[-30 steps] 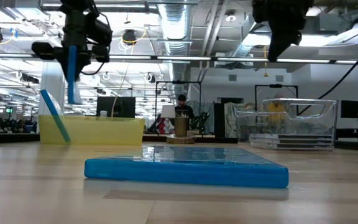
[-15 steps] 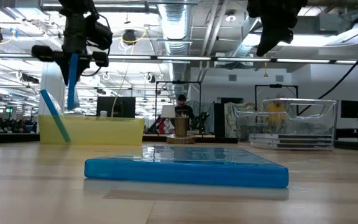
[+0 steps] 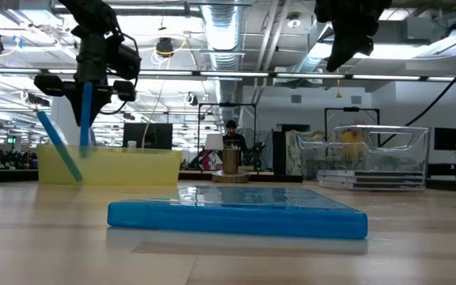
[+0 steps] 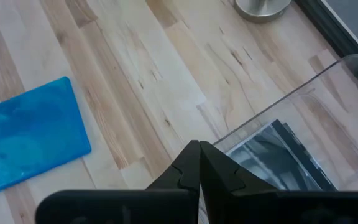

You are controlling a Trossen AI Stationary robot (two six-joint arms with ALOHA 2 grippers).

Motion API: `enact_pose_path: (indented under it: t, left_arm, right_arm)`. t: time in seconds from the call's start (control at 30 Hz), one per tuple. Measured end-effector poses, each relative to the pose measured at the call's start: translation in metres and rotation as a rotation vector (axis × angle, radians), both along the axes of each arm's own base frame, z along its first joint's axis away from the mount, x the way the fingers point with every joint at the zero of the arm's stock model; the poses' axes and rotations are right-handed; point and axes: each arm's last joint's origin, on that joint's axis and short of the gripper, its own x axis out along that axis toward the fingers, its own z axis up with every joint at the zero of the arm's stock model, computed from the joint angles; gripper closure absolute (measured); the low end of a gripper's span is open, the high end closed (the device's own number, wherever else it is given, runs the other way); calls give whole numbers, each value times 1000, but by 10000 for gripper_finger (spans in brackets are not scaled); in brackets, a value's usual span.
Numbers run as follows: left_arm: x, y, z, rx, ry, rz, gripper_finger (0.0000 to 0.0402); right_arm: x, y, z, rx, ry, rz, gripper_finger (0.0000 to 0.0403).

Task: Pick & place jewel cases by type
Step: Put the blue CD case into the yellow bin

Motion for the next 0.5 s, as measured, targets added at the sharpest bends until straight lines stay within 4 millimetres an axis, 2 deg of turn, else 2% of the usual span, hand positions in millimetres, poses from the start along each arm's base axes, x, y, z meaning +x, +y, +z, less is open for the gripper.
enact_pose_path:
  t: [0.2, 0.5]
  left_arm:
    - [2, 1, 0, 3, -31, -7, 319]
    - [-1, -2, 0, -32, -7, -30, 248]
  right_arm:
    - [0, 0, 0, 9, -8, -14, 403]
    - [0, 0, 0, 10, -9, -16, 403]
